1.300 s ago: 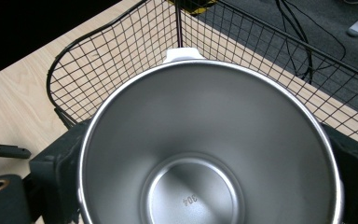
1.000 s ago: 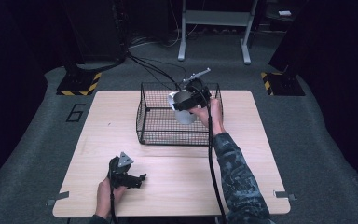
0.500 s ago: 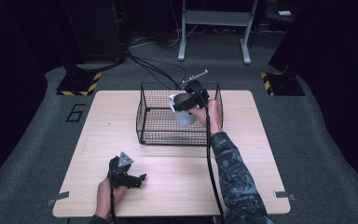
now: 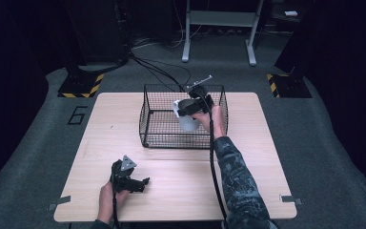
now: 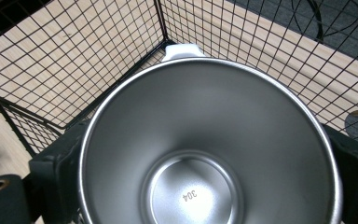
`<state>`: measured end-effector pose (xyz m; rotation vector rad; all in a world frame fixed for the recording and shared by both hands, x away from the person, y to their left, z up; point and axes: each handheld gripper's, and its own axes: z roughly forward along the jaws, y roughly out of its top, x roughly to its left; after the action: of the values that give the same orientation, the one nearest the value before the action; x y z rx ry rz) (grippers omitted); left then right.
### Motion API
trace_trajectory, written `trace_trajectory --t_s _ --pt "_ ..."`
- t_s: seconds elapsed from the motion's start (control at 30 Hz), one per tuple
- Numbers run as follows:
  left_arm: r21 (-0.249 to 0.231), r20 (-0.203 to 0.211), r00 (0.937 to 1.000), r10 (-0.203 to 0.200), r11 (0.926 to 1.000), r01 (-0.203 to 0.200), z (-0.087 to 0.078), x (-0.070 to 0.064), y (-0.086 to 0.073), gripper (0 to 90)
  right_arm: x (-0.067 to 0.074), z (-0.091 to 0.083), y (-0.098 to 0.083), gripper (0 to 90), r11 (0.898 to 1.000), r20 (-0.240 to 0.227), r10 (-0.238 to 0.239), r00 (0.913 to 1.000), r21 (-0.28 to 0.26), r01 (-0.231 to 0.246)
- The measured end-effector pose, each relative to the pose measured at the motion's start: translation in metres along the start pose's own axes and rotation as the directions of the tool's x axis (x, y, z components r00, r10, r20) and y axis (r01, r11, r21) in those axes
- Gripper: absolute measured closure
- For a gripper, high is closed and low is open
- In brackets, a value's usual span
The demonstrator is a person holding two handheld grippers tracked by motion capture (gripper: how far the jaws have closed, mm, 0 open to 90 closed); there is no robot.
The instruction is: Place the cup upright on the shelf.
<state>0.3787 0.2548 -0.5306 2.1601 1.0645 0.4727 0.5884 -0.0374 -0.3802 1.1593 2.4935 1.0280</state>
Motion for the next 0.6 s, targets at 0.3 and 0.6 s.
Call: trace_trajectory --t_s 0.3,0.6 --pt "0.0 0.0 1.0 0.0 1.0 0.0 0.0 0.0 0.0 0.2 -0.003 0.01 -0.004 5.7 1.0 -0.008 0.019 0.9998 0.014 -0.019" --pt "-0.004 0.003 1.0 -0.006 1.0 0.006 0.0 0.0 0.0 0.2 -0.005 0.024 -0.007 5.7 0.998 -0.002 0.029 0.9996 0.051 -0.029"
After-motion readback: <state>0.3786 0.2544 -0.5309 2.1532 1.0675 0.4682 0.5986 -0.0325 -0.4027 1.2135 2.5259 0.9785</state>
